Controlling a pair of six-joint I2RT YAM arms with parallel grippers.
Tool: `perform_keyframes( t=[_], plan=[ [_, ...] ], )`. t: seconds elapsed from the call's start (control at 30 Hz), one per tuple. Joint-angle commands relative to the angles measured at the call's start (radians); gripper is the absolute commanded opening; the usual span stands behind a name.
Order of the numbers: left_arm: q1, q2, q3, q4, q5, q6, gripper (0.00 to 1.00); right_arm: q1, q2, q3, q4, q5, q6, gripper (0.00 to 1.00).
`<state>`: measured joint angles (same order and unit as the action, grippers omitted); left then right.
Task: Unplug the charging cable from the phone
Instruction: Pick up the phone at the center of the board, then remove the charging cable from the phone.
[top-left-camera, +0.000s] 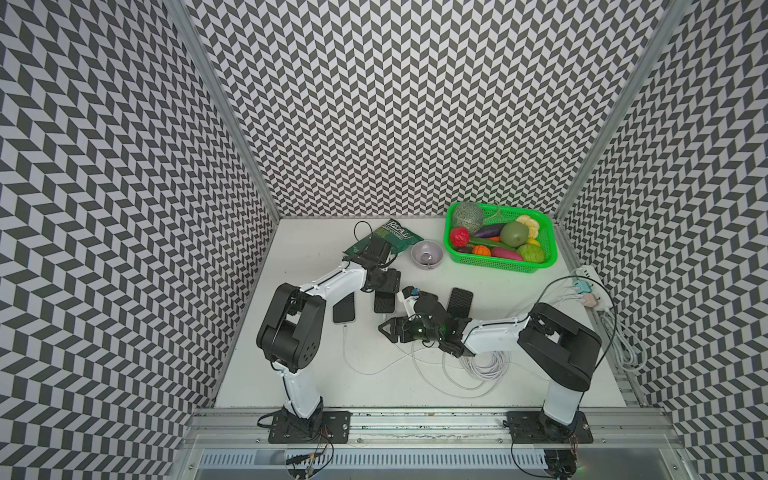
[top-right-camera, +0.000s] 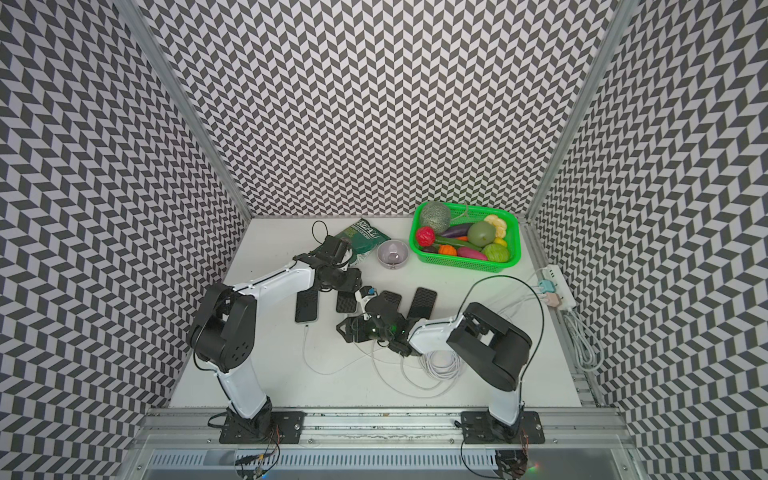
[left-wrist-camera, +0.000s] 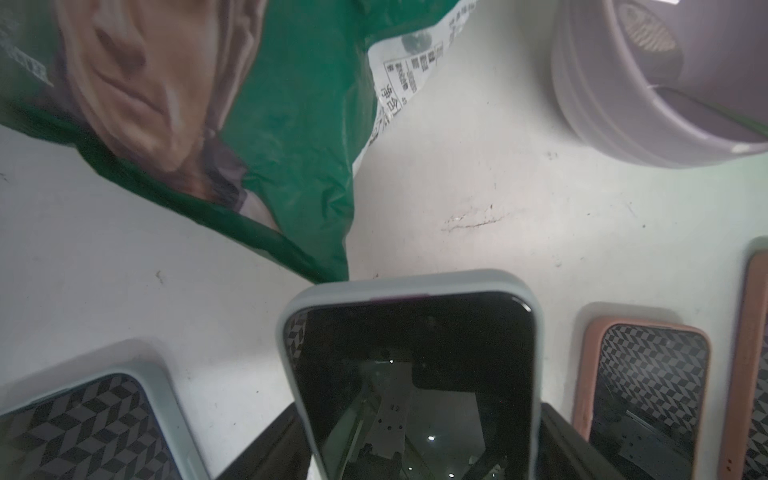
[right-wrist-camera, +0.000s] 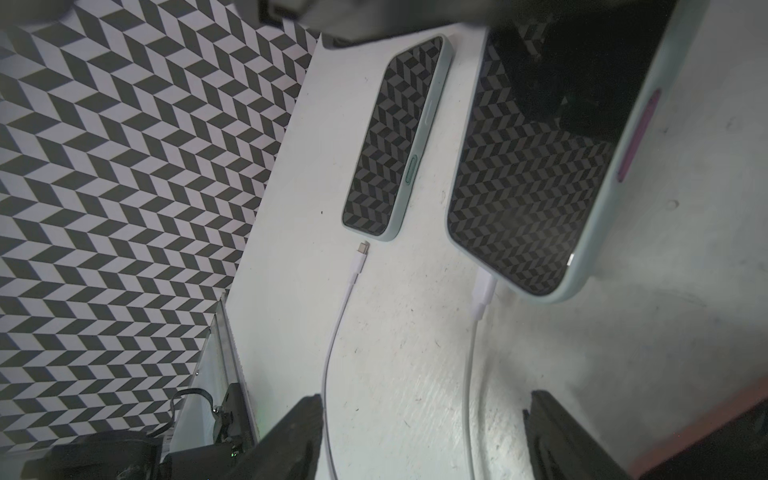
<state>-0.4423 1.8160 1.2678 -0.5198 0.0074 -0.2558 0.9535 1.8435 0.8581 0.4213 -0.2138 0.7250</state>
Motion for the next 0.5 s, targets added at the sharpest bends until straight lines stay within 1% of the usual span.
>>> perform_keyframes(
  t=[0.0,0.27,0.47],
  plan=[
    [0.011,-0.051,-0.010,0.049,0.025,-0.003,0.00,0.008,0.031,0.033,0.028,0.003,-0.014,0.77],
    [0.025,-0.058,-0.010,0.047,0.046,0.001,0.00,0.004,0.104,0.086,-0.011,0.024,-0.053,0.72],
    [0.033,-0.061,-0.012,0.050,0.056,0.001,0.00,0.004,0.158,0.124,-0.032,0.022,-0.073,0.64]
  ],
)
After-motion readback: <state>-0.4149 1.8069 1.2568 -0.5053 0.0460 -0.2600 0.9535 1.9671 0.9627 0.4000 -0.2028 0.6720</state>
